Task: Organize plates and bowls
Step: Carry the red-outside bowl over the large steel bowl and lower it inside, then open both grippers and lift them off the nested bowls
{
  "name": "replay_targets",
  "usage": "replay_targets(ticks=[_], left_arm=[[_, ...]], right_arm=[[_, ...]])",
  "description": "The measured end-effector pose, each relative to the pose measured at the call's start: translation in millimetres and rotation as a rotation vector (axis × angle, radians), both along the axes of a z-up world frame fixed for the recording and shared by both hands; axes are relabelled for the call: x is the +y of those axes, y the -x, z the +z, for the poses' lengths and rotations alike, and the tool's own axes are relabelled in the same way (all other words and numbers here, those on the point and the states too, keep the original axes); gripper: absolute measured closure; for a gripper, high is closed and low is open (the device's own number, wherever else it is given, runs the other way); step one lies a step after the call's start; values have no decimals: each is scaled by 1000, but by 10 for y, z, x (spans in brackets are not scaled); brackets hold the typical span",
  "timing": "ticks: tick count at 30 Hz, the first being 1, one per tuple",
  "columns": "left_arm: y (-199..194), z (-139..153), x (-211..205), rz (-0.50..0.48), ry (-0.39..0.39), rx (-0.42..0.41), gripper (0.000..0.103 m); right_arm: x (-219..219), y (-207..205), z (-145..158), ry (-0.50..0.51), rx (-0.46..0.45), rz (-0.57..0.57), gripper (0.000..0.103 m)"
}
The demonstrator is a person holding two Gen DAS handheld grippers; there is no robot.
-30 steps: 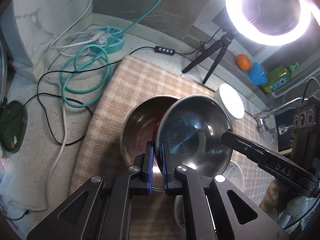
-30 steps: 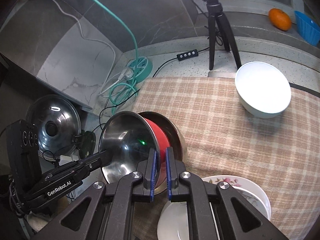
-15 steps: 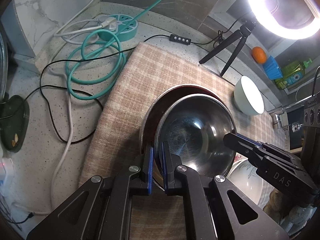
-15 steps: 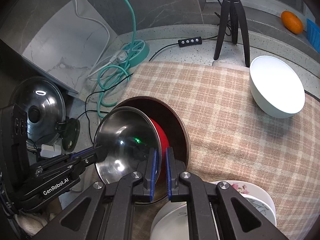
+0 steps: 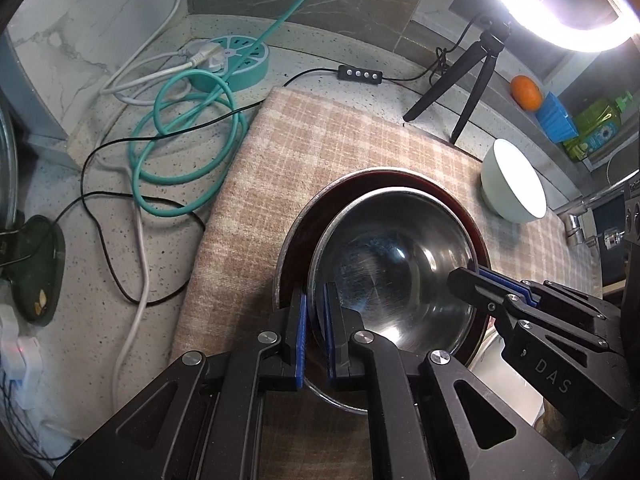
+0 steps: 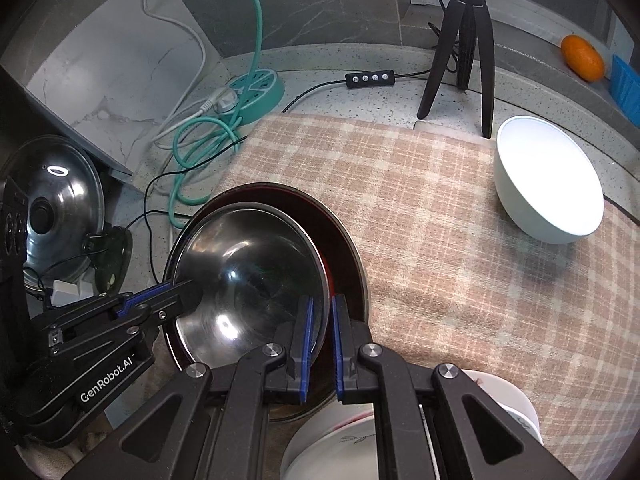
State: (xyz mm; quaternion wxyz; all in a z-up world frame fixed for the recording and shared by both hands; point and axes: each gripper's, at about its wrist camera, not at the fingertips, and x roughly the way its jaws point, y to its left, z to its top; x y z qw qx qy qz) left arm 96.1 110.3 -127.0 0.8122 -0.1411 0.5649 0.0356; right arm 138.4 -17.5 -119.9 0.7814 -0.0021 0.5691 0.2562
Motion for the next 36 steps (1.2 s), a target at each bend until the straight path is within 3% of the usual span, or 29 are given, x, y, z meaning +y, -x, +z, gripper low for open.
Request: replay_targets(ticks=[11, 18, 30, 34, 36], left_arm=[[-33, -3, -35, -12, -1, 13, 92], [-59, 9, -76, -18, 6, 14, 90], [-22, 165, 1, 5, 10, -28, 90], [-7, 192, 38, 15, 26, -37, 90], [1, 203, 57, 21, 31, -40, 90]], right_arm=[[15, -17, -5, 14, 2, 8, 88], [20, -10, 1, 9, 4, 19, 78], [4, -10, 18, -5, 3, -1, 76], [110, 61, 81, 24, -50, 51, 65], [128, 69, 96, 23, -57, 46, 65]])
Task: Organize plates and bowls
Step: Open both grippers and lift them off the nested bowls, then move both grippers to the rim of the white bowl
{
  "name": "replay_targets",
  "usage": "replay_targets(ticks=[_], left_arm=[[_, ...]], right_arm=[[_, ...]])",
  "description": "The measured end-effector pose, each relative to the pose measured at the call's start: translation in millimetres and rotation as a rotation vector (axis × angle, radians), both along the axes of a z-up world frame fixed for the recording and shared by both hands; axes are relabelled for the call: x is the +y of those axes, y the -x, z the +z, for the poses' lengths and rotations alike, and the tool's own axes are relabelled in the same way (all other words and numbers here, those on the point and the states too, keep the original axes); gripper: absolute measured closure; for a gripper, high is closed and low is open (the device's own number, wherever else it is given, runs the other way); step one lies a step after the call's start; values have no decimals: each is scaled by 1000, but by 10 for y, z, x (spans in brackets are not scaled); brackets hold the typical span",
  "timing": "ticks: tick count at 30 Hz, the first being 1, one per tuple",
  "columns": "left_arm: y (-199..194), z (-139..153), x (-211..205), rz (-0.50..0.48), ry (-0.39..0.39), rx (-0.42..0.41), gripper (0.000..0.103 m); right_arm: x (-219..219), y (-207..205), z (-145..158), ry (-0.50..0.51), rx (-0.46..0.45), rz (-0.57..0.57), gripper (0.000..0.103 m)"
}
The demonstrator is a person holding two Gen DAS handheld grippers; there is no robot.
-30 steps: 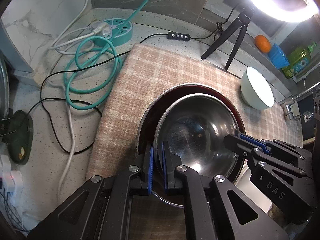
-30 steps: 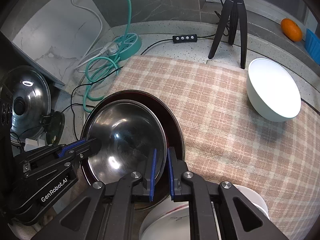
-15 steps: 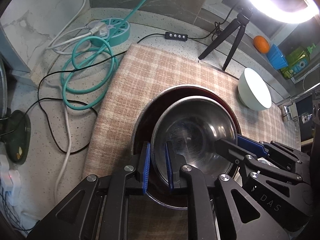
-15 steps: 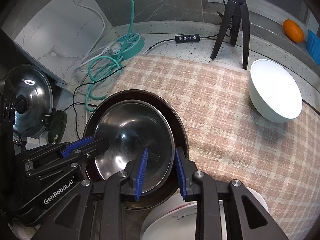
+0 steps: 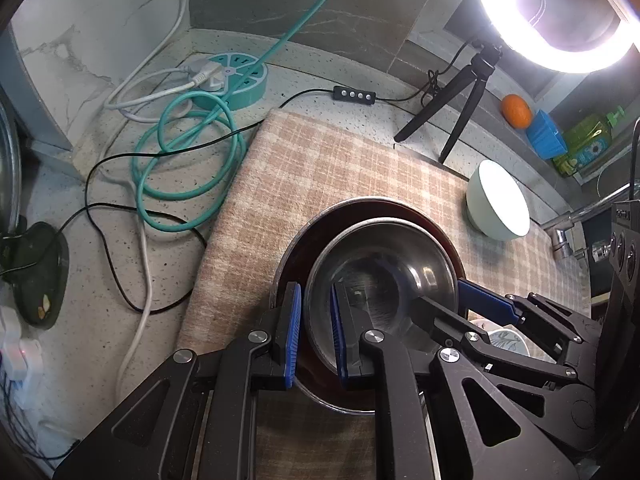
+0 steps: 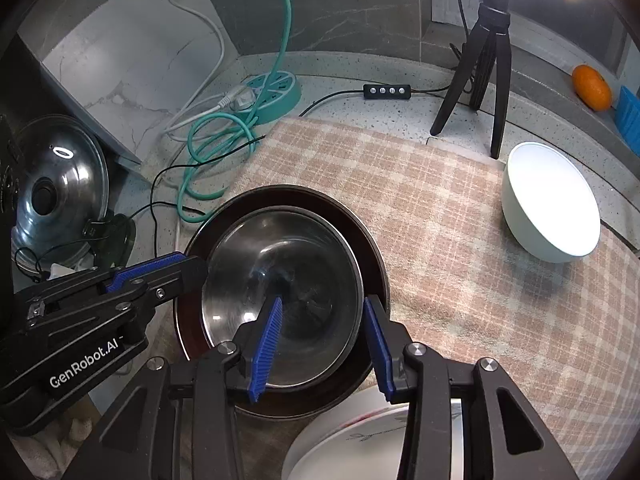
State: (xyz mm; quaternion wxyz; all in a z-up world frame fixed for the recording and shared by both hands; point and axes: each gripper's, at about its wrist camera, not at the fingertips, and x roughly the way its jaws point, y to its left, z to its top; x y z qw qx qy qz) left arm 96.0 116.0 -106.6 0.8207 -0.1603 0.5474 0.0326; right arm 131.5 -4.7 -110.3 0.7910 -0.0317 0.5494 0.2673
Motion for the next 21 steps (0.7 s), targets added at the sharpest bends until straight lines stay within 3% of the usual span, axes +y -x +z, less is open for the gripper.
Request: replay_targets(ticks=[14, 21], left_arm=[[87, 296, 122, 16, 26, -61, 90], [115, 589, -22, -27, 44, -127, 90]], right_arm=[[-381, -42, 336, -183, 23, -46, 65], [-1070, 26, 659, -286, -39, -129, 65]])
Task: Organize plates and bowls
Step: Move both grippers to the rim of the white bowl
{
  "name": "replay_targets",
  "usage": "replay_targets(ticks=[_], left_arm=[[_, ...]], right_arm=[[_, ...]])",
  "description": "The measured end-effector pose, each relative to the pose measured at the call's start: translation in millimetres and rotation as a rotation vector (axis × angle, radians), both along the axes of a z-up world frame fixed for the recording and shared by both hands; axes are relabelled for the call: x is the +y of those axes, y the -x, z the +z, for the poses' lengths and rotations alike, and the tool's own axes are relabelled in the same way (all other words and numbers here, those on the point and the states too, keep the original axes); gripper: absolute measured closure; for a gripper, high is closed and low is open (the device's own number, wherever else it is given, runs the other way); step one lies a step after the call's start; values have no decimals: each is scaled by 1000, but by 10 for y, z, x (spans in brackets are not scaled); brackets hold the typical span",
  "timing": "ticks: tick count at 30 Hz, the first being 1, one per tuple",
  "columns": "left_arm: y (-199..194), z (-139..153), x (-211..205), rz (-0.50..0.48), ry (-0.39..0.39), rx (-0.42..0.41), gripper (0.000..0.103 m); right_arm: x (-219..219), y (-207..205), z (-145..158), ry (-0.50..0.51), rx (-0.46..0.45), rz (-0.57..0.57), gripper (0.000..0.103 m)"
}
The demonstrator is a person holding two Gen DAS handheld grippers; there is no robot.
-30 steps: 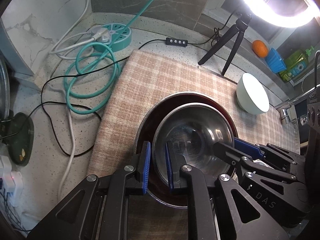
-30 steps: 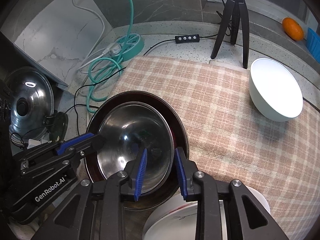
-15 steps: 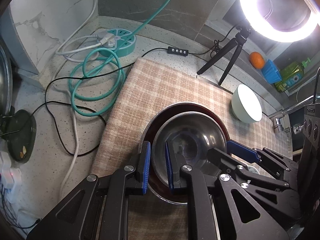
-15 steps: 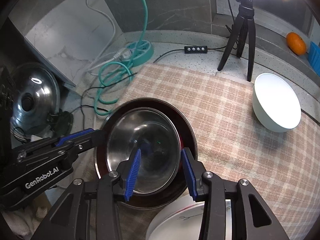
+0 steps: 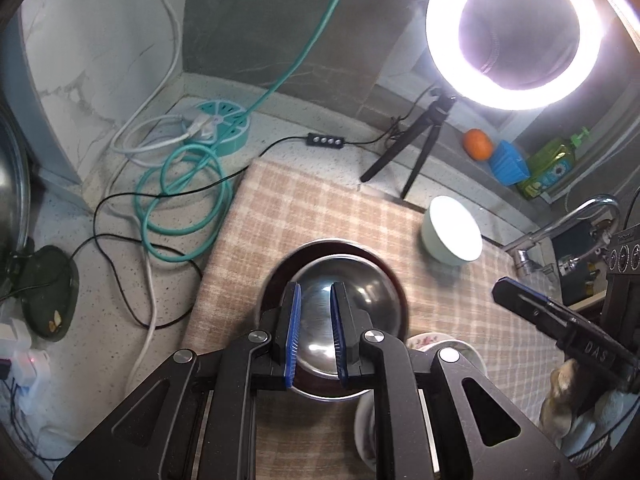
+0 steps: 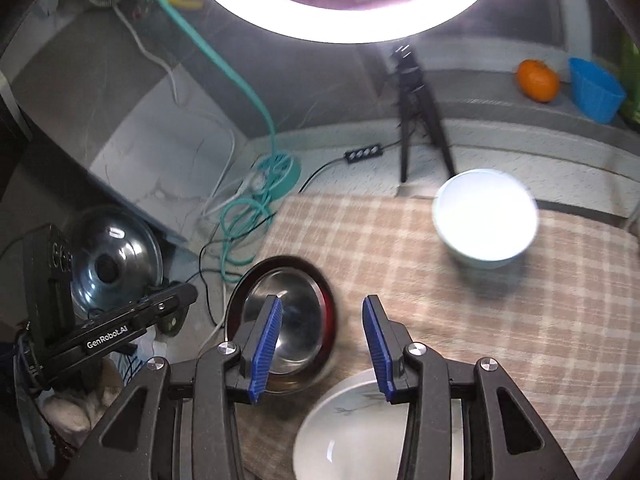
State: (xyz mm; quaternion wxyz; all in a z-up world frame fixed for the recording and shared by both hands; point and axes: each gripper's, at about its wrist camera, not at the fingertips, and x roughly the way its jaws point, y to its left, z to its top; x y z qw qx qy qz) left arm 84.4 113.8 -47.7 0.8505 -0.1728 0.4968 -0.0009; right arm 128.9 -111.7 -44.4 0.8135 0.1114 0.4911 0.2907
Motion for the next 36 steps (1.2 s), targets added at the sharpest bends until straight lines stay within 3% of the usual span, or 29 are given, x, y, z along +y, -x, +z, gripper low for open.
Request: replay_targets(ticks=[8, 13, 27, 36], left_arm=[[-94, 225, -338, -70, 56, -51, 90], [-220, 240, -590, -101, 131, -63, 90], [-774, -73, -1293, -141, 176, 17, 90], [-1100, -300, -1525, -124, 130, 57, 90]], right_arm=[[-848, 37, 250, -20, -81, -150, 65], [-1149, -6, 279, -17, -105, -201, 65], [-1737, -361, -42, -56, -10, -253, 65], [-1754, -626, -183, -8, -9, -212, 65]])
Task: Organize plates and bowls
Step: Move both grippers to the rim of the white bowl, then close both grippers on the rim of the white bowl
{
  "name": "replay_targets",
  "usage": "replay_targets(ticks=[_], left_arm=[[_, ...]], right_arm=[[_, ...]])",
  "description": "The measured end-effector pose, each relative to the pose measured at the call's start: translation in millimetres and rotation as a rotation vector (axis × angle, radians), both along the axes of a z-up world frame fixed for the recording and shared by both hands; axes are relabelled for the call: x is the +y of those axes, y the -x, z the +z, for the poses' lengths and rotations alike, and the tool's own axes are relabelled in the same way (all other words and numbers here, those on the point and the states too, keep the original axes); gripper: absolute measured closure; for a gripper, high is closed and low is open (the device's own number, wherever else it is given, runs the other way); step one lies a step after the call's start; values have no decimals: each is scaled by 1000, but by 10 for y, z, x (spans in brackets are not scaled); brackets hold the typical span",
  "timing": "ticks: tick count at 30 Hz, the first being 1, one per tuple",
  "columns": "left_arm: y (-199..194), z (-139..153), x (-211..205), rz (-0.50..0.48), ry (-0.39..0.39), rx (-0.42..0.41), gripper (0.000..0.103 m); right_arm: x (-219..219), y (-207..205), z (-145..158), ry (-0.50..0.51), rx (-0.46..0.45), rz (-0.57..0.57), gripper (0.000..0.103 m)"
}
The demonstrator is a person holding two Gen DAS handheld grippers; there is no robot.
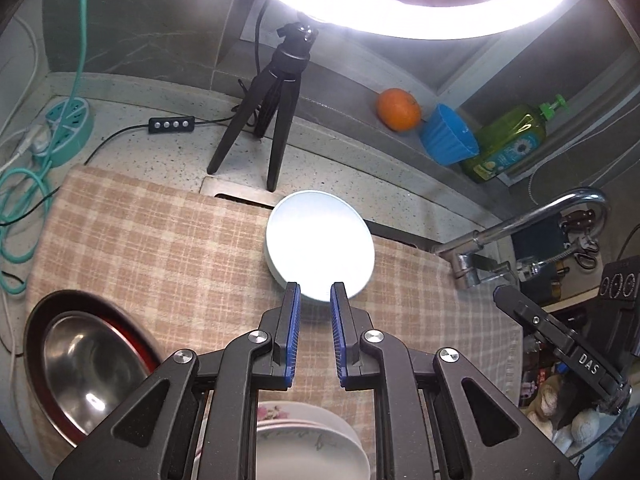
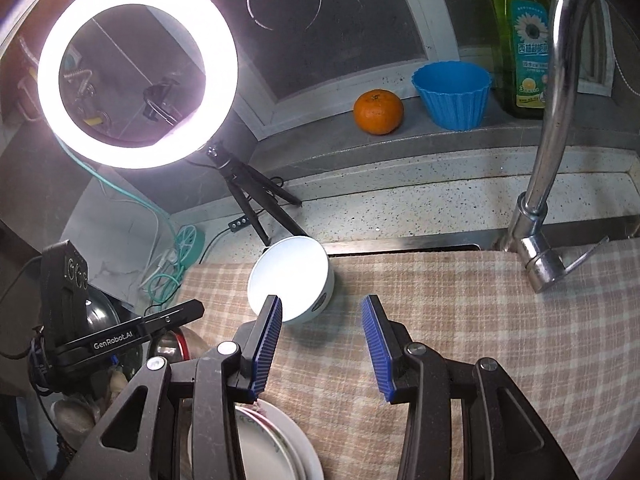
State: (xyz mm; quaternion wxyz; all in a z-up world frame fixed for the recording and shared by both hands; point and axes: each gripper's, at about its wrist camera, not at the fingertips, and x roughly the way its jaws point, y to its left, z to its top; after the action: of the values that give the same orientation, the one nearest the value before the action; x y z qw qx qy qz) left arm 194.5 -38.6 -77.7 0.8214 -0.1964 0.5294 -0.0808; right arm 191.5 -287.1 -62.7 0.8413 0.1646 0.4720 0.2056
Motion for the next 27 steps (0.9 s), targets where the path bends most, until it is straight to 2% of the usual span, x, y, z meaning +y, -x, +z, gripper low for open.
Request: replay_targets(ticks=[8, 14, 18, 24, 27], left_arm=[[-248, -178, -85, 9, -86, 28, 90], [-359, -286, -74, 15, -99, 51, 90], [-407, -350, -46, 22, -95, 65, 90], [-489, -466, 59, 41, -19, 111, 90], [-518, -489, 64, 44, -28, 116, 90]], right_arm=[[64, -295, -254, 26, 20, 13, 65], [102, -489, -430, 36, 50, 18, 65], [111, -567, -502, 35, 64, 17, 65], [115, -713, -639, -12, 116, 16, 65], [171, -761, -705, -20, 135, 28, 65]])
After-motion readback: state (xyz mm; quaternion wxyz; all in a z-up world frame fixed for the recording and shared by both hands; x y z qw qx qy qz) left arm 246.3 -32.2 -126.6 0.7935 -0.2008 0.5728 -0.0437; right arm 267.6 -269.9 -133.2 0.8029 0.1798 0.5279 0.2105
